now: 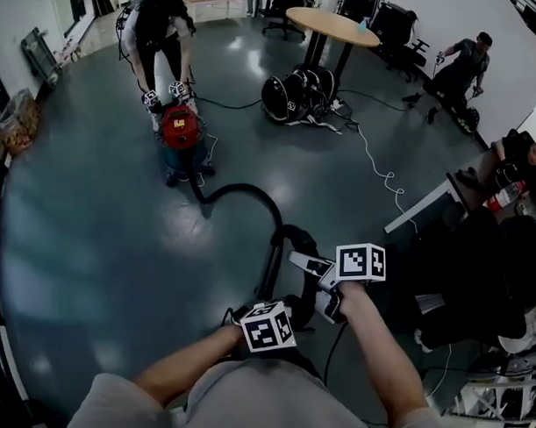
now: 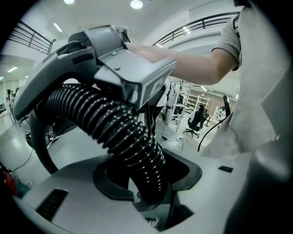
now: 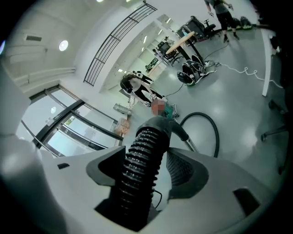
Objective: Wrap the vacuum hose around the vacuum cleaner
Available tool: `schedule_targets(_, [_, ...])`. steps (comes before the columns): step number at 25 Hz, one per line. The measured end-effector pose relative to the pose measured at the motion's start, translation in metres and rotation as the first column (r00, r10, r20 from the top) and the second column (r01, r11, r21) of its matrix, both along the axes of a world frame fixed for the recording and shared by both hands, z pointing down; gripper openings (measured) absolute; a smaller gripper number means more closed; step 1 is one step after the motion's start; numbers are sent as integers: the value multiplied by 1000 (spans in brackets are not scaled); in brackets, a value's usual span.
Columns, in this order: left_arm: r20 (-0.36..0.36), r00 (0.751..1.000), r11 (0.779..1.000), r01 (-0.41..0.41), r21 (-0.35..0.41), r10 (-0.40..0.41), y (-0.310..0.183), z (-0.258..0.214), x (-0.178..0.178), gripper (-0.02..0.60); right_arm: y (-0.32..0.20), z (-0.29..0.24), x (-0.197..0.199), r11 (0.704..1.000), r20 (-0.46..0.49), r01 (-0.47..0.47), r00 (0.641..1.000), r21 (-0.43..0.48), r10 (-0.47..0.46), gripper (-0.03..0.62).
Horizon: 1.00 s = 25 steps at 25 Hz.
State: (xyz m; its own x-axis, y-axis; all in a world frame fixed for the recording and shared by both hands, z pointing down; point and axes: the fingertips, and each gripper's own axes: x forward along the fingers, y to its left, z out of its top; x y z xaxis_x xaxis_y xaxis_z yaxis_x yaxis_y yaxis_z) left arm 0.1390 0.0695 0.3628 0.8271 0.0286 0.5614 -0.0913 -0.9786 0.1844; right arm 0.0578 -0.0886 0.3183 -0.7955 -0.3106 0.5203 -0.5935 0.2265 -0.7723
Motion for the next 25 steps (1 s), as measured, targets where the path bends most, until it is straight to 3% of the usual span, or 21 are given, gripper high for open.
schedule_targets(8, [74, 997, 998, 27, -48, -24, -9, 2, 19, 196, -3, -1, 36, 990, 134, 142, 981, -12, -140, 318])
schedule_targets(13, [155, 987, 998, -39, -40, 45, -7, -8, 17, 196, 4, -17, 68, 974, 228, 217, 953, -57, -199, 321])
schedule_targets(19, [242, 963, 993, -120, -18, 121, -6, -11, 22, 195, 11, -29, 98, 933, 272, 358, 896, 21, -350, 321])
schedule_targets(23, [261, 960, 995, -98, -28, 102, -17, -16, 17, 195, -5, -31, 124, 952, 304, 307, 905, 19, -298, 321])
schedule_targets(25, [258, 962, 996, -76, -49, 86, -23, -20, 10, 195, -9, -25, 142, 954, 251, 297, 921, 46, -299, 321])
